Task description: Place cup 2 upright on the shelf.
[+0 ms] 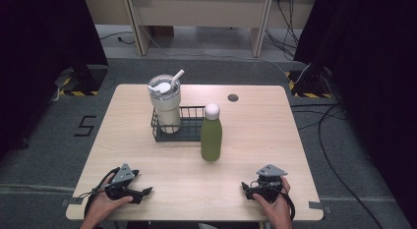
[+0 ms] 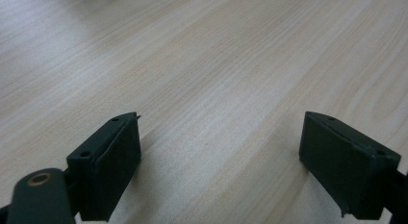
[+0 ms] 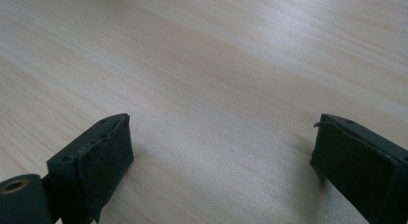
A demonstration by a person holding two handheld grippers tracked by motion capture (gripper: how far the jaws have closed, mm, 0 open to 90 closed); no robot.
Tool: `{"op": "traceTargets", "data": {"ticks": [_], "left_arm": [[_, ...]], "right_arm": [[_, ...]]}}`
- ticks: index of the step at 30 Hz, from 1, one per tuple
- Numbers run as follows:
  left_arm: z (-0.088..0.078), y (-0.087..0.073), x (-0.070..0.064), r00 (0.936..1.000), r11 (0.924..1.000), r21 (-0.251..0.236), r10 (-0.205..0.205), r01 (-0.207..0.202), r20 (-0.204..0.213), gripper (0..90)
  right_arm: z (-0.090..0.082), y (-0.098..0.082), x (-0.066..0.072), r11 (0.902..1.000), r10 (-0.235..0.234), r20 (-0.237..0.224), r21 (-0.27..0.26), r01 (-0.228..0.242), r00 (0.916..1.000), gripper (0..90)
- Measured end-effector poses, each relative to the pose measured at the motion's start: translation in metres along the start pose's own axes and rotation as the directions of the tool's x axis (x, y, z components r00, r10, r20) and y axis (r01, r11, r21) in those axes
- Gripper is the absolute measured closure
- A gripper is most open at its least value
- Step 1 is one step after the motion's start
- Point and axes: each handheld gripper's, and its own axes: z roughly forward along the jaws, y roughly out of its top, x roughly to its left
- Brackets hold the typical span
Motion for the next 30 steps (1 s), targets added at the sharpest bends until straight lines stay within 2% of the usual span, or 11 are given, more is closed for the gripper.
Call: {"op": "traceTargets", "data": {"ticks": [6,8,9,12,13,15,18,19,22,23,30], "left_arm": [[0.0,0.0,0.0,1.0,1.0,-0.001,0.0,0.0,0.0,13.8],[0.0,0.0,0.0,1.0,1.0,-0.001,0.0,0.0,-0.001,13.8],[0.0,0.0,0.0,1.0,1.0,-0.001,0.0,0.0,-0.002,13.8],[0.0,0.0,0.0,1.0,1.0,-0.001,0.0,0.0,-0.001,13.8],[0.0,0.0,0.0,1.0,1.0,0.0,0.0,0.0,-0.001,13.8],[0.0,0.0,0.0,1.0,1.0,-0.001,0.001,-0.001,-0.002,13.8],[0.0,0.0,0.0,1.0,1.0,0.0,0.001,-0.001,-0.001,13.8],[0.0,0.0,0.0,1.0,1.0,0.0,0.0,0.0,-0.001,13.8],[0.0,0.0,0.0,1.0,1.0,0.0,0.0,0.0,-0.001,13.8],[0.0,0.0,0.0,1.0,1.0,0.0,0.0,0.0,-0.001,13.8],[0.0,0.0,0.0,1.0,1.0,0.0,0.0,0.0,-0.001,13.8]], "right_arm": [[0.0,0.0,0.0,1.0,-0.003,-0.006,-0.001,0.003,1.0,8.4],[-0.001,0.0,0.0,0.9998,-0.014,-0.011,-0.014,0.014,0.9998,12.3],[-0.001,0.0,0.0,0.9994,-0.02,-0.02,-0.029,0.02,0.9996,18.3],[-0.001,0.001,0.002,0.9992,-0.021,-0.021,-0.035,0.02,0.9996,15.0],[-0.003,0.002,0.003,0.9977,-0.039,-0.021,-0.056,0.037,0.999,16.8],[-0.007,0.004,0.005,0.9963,-0.025,-0.025,-0.082,0.023,0.9994,15.4],[-0.011,0.006,0.006,0.9946,-0.031,-0.023,-0.1,0.028,0.9993,15.5],[-0.014,0.009,0.007,0.9909,-0.041,-0.024,-0.129,0.037,0.9989,15.6],[-0.019,0.012,0.009,0.9873,-0.053,-0.025,-0.151,0.049,0.9983,15.5],[-0.022,0.015,0.011,0.9827,-0.065,-0.033,-0.176,0.058,0.9974,15.2],[-0.025,0.024,0.018,0.9711,-0.097,-0.053,-0.224,0.083,0.9939,15.2]]}}
